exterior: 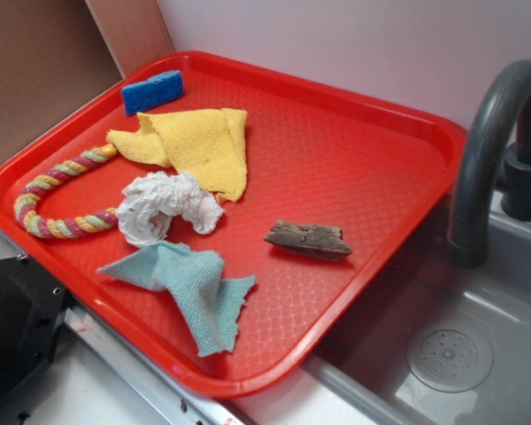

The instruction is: Grab the wood chip.

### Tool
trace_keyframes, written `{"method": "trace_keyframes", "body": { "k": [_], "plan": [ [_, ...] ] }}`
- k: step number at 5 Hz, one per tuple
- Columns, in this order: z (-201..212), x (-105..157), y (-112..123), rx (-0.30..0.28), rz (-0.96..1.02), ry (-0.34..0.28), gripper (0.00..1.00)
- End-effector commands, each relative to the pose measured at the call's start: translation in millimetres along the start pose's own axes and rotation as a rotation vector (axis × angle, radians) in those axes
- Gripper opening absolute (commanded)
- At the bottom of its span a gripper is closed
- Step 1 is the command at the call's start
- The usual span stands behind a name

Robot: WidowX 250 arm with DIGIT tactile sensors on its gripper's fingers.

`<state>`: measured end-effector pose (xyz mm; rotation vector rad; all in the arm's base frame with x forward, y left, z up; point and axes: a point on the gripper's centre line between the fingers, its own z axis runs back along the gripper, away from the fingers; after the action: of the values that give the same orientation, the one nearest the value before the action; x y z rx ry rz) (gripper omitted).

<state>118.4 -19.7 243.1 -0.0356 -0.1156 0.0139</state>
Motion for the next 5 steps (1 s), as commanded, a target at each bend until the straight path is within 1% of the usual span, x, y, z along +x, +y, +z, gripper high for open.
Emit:
{"method": "trace_keyframes", "body": {
  "k": [1,2,3,4,5],
  "plan": [
    [0.0,0.0,0.0,0.000,0.000,0.000,1.00],
    [-13.4,18.8,-15.6,0.043,-0.180,-0.058,1.00],
    [-27.7,26.9,-36.7,0.058,-0.416,-0.080,1.00],
    [-40.9,35.2,-59.2,0.026,-0.663,-0.139,1.00],
    [-57.0,44.0,-70.8,-0.018,-0.895,-0.134,1.00]
  ]
}}
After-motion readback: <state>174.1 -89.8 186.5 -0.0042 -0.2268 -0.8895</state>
